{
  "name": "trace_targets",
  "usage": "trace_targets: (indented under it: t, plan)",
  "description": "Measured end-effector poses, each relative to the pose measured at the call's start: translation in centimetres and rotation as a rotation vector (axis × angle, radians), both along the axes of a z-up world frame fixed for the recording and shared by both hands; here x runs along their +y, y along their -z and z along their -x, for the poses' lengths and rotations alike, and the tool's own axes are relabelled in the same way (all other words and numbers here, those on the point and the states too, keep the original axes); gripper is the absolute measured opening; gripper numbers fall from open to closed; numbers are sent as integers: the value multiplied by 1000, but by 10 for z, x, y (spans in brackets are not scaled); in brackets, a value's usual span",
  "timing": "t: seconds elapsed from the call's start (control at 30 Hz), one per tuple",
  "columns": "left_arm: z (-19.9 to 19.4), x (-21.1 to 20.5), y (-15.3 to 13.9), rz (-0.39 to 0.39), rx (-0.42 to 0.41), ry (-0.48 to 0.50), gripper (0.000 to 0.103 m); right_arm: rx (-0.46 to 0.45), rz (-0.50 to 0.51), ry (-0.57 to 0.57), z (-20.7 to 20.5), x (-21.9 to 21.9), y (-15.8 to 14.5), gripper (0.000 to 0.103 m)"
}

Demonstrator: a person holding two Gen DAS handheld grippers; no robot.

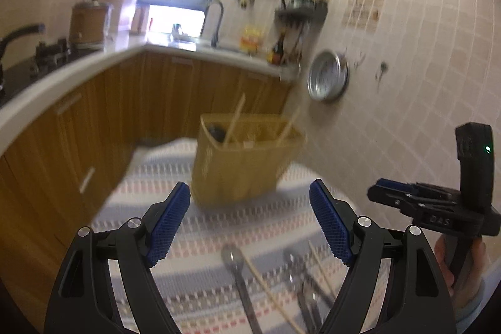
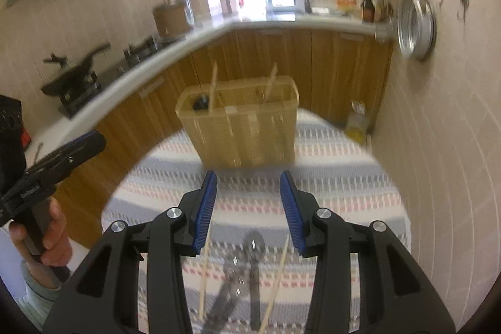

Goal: Organize utensils
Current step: 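Grasp a clear plastic spoon with the left tool while the right tool grasps a wooden chopstick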

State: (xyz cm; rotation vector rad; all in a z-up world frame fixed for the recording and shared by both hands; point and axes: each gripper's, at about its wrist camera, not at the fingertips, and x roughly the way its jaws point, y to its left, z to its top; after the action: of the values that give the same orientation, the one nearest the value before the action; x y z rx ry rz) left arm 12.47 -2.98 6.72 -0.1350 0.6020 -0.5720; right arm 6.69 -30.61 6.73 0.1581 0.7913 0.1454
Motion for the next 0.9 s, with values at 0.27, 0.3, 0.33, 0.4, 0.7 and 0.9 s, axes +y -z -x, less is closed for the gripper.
trace_targets:
  t: [0.27,0.3,0.33,0.4,0.7,0.9]
  plan:
    - [0,-15,56,-82,177,62,77,171,-8,21,-9,-9,67,31]
    - [0,-15,63,-84,196,60,77,197,-20,21,-12,-11,75,30]
    - [0,-15,69,-83,206,57,77,219,-32,19,-17,-13,81,28]
    - [-1,-12,83,-77,234,55,77,279,-60,14,-25,-18,97,23]
    - [-21,-16,111,-42,365,87,75,400,-148,20,-42,-29,137,21]
    - [-52,-29,134,-65,522,107,63,411,-119,50,-48,-35,145,22]
